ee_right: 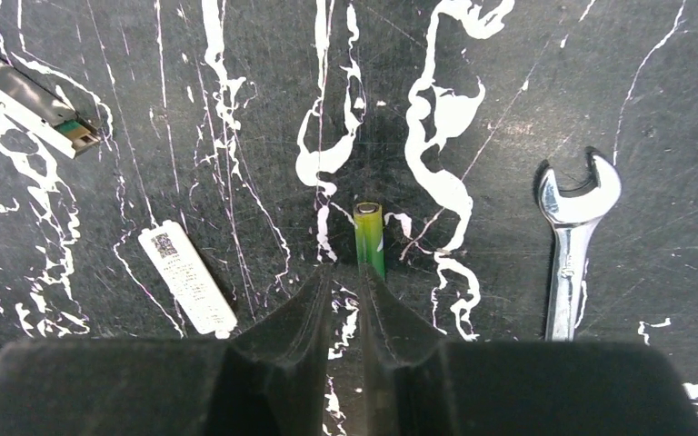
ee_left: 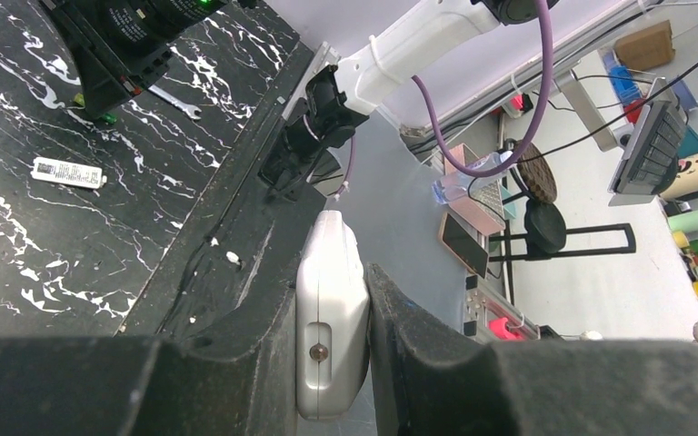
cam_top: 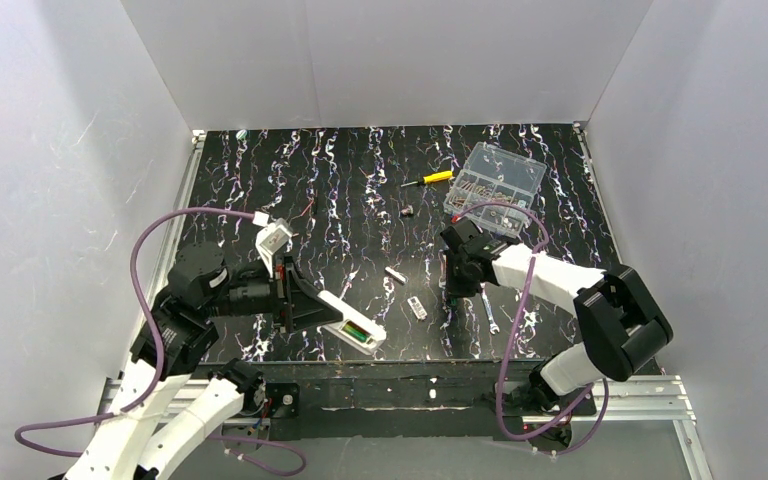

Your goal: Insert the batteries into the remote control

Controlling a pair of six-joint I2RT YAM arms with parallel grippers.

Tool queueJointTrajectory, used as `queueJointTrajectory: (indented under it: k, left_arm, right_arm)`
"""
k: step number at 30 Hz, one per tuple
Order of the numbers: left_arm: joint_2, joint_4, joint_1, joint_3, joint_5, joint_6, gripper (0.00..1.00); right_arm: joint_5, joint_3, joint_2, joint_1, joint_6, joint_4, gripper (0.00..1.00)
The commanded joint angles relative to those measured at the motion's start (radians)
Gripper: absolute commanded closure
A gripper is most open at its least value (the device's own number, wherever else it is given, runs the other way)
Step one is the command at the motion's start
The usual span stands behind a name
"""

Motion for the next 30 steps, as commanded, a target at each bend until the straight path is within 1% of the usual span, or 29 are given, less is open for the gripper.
queueJointTrajectory:
  k: [1, 5, 9, 12, 15, 18, 19, 20, 21, 22, 24, 25, 27, 30]
  left_arm:
    - [-0.023, 0.010, -0.003, 0.002, 0.015, 0.024, 1.00]
    - [-0.037, -0.012, -0.003, 0.002, 0.002, 0.033, 1.00]
    - [-0.045, -0.018, -0.002, -0.003, -0.009, 0.032, 1.00]
    - [-0.050, -0.020, -0.003, -0.007, -0.012, 0.030, 1.00]
    - [-0.053, -0.027, -0.003, -0.007, -0.022, 0.031, 1.00]
    - [-0.063, -0.031, -0.003, -0.013, -0.037, 0.032, 1.00]
    - [-0.066, -0.032, -0.003, -0.015, -0.042, 0.032, 1.00]
    - [-0.068, -0.032, -0.003, -0.015, -0.045, 0.032, 1.00]
    - [-0.070, -0.034, -0.003, -0.014, -0.047, 0.032, 1.00]
    - [-0.070, -0.037, -0.003, -0.012, -0.048, 0.032, 1.00]
    - [-0.071, -0.047, -0.003, -0.009, -0.048, 0.035, 1.00]
    - [-0.071, -0.053, -0.003, -0.005, -0.046, 0.037, 1.00]
    - [-0.078, -0.063, -0.003, -0.003, -0.050, 0.037, 1.00]
    - [-0.091, -0.070, -0.003, -0.006, -0.064, 0.035, 1.00]
  right_arm:
    - [-0.019, 0.040, 0.024, 0.007, 0.096, 0.018, 0.76]
    - [-0.008, 0.046, 0.005, 0.007, 0.125, 0.026, 0.73]
    - [0.026, 0.066, -0.031, 0.006, 0.132, -0.004, 0.70]
    - [0.031, 0.062, -0.070, 0.005, 0.096, 0.010, 0.70]
    - [0.018, 0.080, -0.091, 0.001, -0.040, 0.027, 0.70]
    - [-0.067, 0.126, -0.073, -0.014, -0.267, 0.007, 0.70]
    - [-0.094, 0.145, -0.061, -0.016, -0.375, -0.008, 0.70]
    - [-0.112, 0.165, -0.044, -0.020, -0.446, -0.027, 0.70]
    - [-0.149, 0.184, -0.026, -0.024, -0.501, -0.046, 0.70]
    - [-0.158, 0.204, -0.008, -0.032, -0.515, -0.069, 0.70]
    - [-0.141, 0.248, 0.026, -0.054, -0.462, -0.119, 0.70]
    - [-0.131, 0.261, 0.041, -0.066, -0.410, -0.131, 0.69]
    - [-0.077, 0.260, 0.058, -0.089, -0.290, -0.142, 0.68]
    - [-0.050, 0.235, 0.088, -0.105, -0.152, -0.144, 0.65]
